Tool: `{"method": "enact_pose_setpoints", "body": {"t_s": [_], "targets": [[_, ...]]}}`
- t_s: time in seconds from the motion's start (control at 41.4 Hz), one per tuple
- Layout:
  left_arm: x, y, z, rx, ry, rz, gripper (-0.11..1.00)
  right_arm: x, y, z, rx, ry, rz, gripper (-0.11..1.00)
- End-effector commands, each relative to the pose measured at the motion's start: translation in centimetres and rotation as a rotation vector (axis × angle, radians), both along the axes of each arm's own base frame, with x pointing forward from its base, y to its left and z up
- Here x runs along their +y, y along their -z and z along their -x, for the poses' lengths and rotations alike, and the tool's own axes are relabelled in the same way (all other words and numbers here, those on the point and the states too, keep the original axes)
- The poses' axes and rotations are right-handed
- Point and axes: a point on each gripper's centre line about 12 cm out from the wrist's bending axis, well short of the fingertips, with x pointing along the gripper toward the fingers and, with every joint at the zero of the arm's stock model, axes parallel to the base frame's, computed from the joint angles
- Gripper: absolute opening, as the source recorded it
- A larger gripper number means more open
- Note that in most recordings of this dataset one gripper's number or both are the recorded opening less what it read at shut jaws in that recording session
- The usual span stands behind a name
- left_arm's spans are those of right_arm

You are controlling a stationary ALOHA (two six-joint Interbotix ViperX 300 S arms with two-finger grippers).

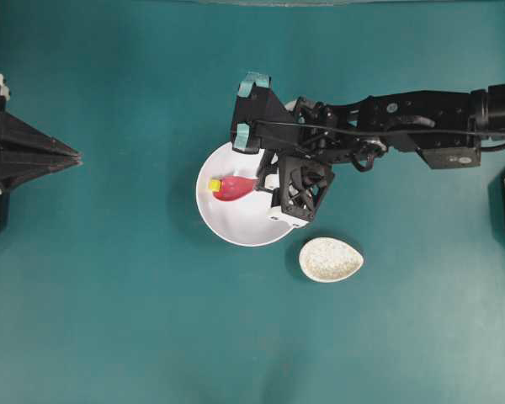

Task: Scoop the yellow hexagonal prism block from the bowl with a spoon using the right arm.
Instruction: 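Push the spoon left under the yellow block to scoop it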

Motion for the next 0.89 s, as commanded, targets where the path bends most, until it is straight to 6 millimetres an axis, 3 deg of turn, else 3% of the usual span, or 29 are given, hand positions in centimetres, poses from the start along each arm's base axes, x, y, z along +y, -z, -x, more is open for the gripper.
{"method": "enact_pose_setpoints", "body": {"t_s": [0.0,0.87], "targets": [[0.0,-1.2,-0.2,-0.032,-0.001,-0.002,0.11,-0.2,-2.4,-0.4,-0.067,0.003,0.01,0.25],[0.0,-1.2,-0.2,-0.034,-0.001,-0.002,0.11,-0.2,-3.6,-0.2,-0.099,0.003,0.014,0.25]]}}
